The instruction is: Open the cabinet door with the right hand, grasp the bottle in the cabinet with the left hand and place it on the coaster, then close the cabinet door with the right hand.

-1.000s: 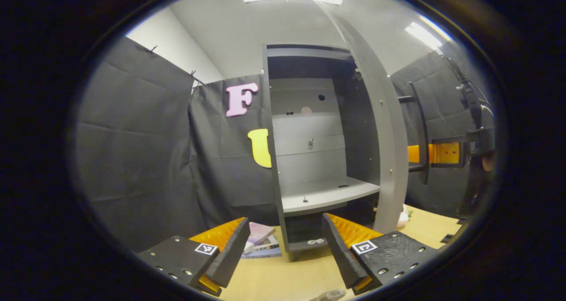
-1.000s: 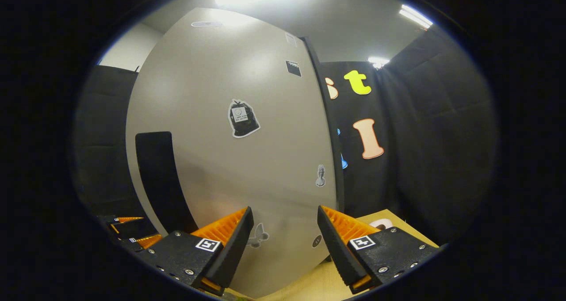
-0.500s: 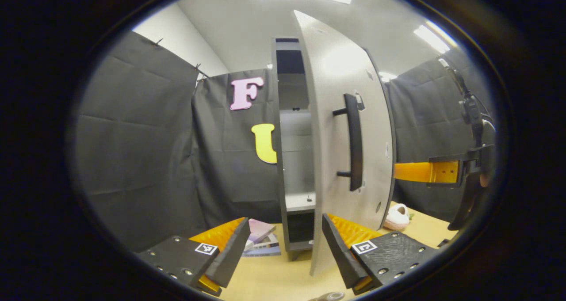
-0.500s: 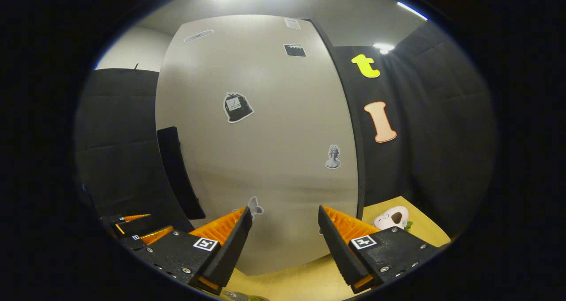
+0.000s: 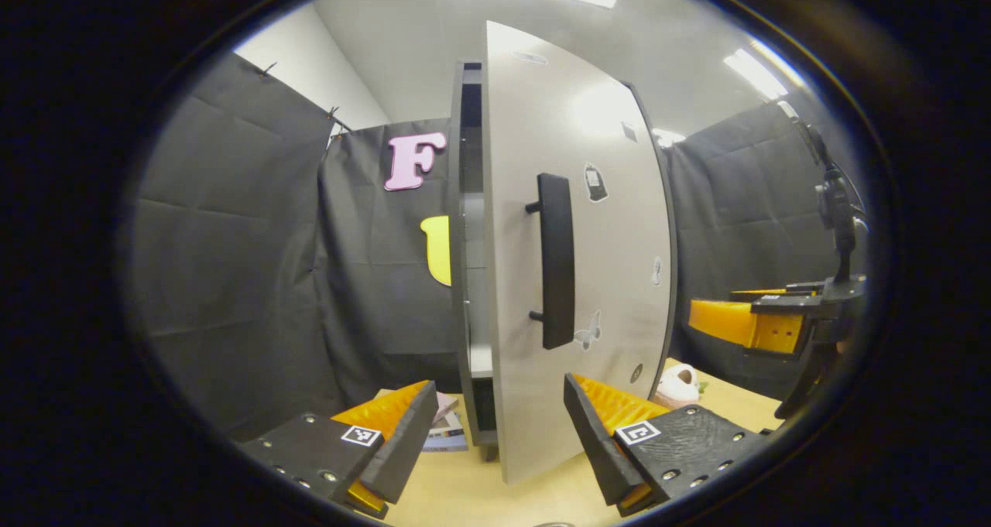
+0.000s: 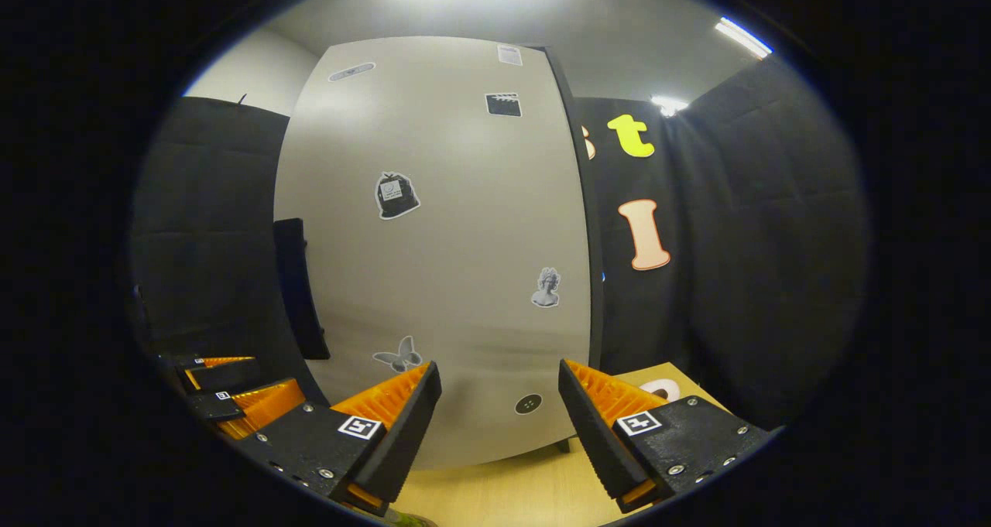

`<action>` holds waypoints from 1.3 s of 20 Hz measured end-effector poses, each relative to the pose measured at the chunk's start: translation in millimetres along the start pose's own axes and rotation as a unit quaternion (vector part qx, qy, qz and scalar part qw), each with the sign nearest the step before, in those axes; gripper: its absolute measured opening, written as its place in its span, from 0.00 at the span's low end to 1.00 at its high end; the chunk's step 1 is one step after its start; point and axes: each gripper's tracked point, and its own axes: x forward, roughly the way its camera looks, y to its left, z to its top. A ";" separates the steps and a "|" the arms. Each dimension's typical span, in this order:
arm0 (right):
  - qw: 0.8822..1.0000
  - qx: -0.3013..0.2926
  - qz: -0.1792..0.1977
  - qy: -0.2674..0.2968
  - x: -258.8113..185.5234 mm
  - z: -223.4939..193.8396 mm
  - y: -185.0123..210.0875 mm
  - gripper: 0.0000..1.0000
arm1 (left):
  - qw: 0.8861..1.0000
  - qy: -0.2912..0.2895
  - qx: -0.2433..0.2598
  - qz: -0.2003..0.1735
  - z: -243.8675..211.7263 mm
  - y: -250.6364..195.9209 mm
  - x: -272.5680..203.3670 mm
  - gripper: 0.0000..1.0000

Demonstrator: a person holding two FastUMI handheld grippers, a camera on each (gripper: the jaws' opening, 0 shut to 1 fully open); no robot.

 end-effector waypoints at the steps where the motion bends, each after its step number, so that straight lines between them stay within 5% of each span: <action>1: 1.000 -0.006 -0.002 -0.004 -1.3 2.0 -0.4 0.95 | 1.000 -0.004 -0.004 -0.003 4.0 -4.3 1.2 0.96; 10: 0.999 -0.028 -0.014 -0.023 -12.1 13.3 0.1 0.94 | 1.000 -0.015 -0.006 0.021 20.2 -7.4 11.4 0.94; 23: 1.000 -0.013 -0.025 -0.010 -11.4 5.5 -9.2 0.94 | 0.999 -0.038 0.002 0.002 35.9 -39.6 17.5 0.96; 26: 0.999 -0.022 -0.028 -0.016 -10.5 9.4 -8.9 0.94 | 0.999 -0.038 0.006 0.011 34.2 -34.8 18.6 0.91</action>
